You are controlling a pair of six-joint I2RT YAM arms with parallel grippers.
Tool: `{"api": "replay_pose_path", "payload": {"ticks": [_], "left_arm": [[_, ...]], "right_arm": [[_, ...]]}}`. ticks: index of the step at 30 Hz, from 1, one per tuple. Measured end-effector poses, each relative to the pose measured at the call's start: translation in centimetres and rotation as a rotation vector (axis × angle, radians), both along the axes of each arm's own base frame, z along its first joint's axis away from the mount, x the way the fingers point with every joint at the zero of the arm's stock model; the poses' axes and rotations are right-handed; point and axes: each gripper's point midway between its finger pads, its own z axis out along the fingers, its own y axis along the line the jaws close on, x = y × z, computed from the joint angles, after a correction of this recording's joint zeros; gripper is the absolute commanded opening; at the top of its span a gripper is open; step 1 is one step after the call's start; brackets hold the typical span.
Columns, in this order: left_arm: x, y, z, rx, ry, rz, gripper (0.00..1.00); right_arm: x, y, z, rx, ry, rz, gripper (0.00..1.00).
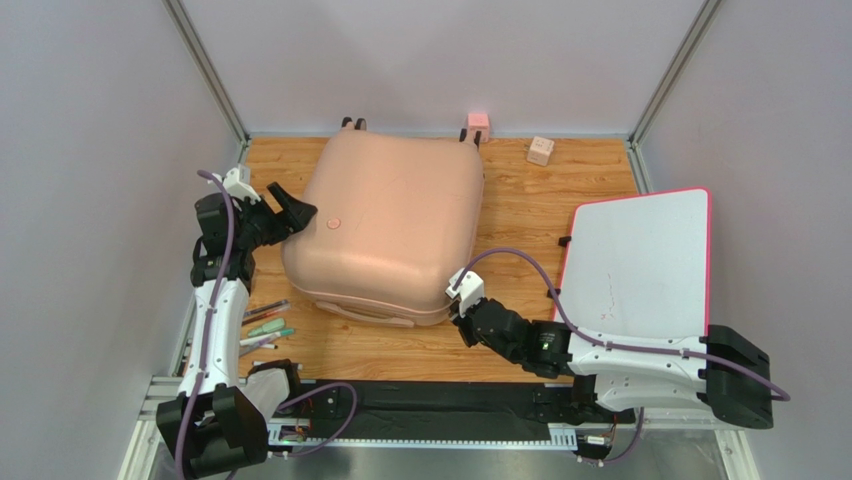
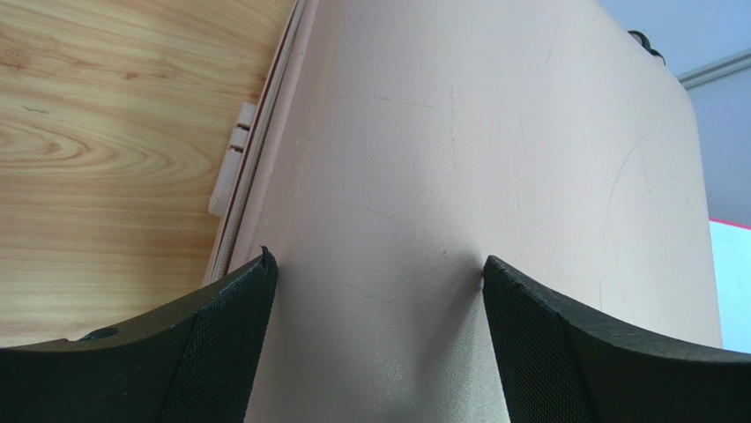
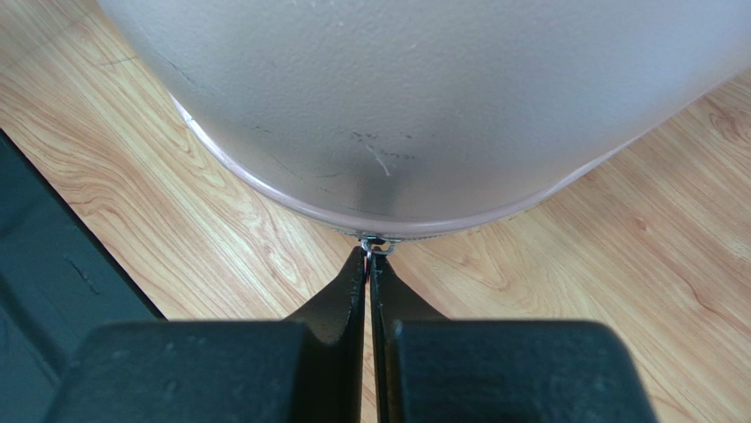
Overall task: Pack the luggage
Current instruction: Zip the luggage at the center of the board.
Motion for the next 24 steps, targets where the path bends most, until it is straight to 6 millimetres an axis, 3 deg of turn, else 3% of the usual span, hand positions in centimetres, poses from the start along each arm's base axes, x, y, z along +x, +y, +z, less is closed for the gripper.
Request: {"api": "replay_pose_path", "payload": {"ticks": [7,15,20,24], "left_arm": [[0.4,0.8,0.0,0.024,-0.010,0.033,0.91],[0.9,0.4,-0.2,0.035,0.000,0.032,0.90],[1.6,-1.0,0.0,0.085,-0.040,0.052,0.90],[1.6,-2.5,-0.4,0.088,-0.090,0.065,0.90]], "right_arm": [[-0.2,1.2,-0.2,-0.005,0.020,-0.012,0.00],[-0.1,1.0,0.1,0.015,0.029,-0.054,0.00],[0.1,0.0,0.7,0.008,0.012,-0.080,0.00],[0.9,-2.1,1.1,-0.019,0.001,-0.130,0.00]]}}
